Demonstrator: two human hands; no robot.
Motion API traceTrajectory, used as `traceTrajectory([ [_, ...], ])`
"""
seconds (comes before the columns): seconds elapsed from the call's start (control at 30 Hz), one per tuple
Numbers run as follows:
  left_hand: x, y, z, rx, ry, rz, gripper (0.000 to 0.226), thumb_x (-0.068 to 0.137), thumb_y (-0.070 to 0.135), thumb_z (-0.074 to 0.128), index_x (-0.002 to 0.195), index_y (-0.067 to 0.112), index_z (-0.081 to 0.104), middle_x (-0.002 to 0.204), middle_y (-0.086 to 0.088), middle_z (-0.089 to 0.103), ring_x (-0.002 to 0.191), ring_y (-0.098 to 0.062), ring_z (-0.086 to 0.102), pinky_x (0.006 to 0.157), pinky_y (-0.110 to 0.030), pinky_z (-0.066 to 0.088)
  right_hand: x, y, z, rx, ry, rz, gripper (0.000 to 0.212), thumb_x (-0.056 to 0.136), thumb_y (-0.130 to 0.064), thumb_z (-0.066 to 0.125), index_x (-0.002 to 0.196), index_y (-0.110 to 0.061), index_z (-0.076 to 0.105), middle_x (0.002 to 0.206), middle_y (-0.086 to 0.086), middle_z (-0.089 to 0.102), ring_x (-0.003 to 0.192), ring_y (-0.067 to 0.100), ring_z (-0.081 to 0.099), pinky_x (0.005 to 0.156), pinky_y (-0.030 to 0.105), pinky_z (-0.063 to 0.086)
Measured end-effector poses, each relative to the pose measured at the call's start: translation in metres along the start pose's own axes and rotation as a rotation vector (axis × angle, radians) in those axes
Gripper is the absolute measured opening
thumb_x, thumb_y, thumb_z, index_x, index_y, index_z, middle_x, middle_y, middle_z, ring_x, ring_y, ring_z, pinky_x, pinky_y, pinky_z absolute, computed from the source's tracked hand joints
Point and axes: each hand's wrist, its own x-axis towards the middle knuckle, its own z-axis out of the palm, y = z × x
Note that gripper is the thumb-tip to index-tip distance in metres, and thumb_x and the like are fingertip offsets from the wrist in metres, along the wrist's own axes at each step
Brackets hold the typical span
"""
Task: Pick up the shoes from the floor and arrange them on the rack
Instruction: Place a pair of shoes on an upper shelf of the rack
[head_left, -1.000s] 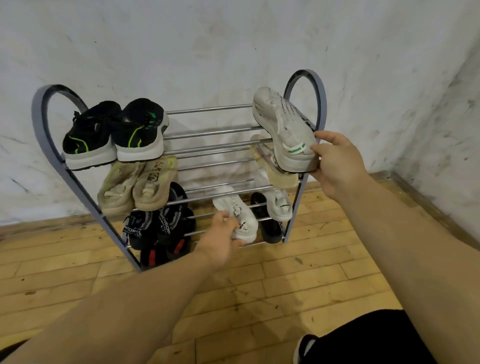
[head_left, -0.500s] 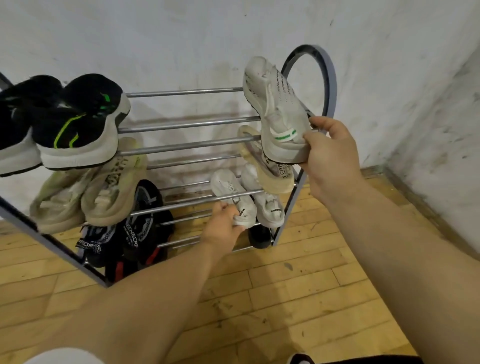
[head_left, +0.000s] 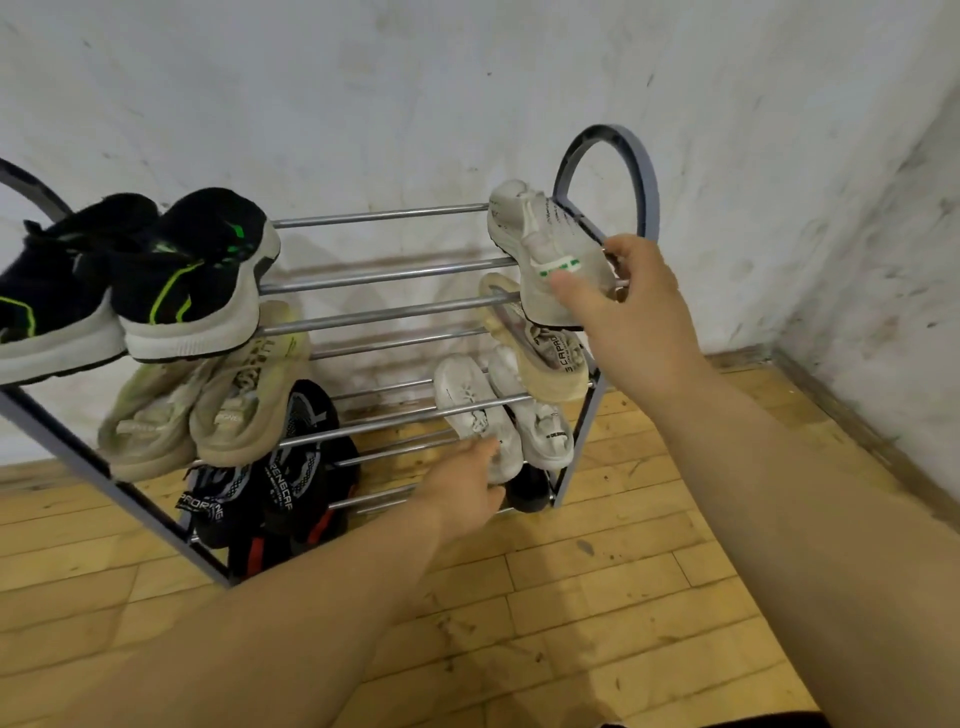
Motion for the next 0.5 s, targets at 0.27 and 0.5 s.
traceTrajectory([
  [0.27, -0.065, 0.058, -0.086, 0.149, 0.344, 0.373, 0.038, 0.098, 0.024, 0.056, 0.135, 0.017, 0.057, 0.129, -0.005, 0.057, 0.118, -0.025, 0.054, 0.093, -0.043, 0.05, -0.002, -0.004, 0.004, -0.234, -0.015, -0.146, 0.08, 0.084, -0.045, 0.076, 0.153, -0.026, 0.043, 0.148, 0.002, 0.05, 0.135, 0.024, 0.048, 0.113, 0.041, 0.041],
  [0.5, -0.083, 0.055, -0.157, 0.492, 0.687, 0.193, 0.073, 0.088, 0.049, 0.059, 0.154, 0.029, 0.034, 0.152, -0.007, 0.041, 0.141, -0.034, 0.036, 0.118, -0.058, 0.026, -0.001, -0.002, 0.006, -0.183, 0.034, -0.186, 0.053, 0.091, -0.024, 0.071, 0.142, -0.024, 0.056, 0.132, 0.002, 0.061, 0.115, 0.017, 0.059, 0.088, 0.022, 0.038],
])
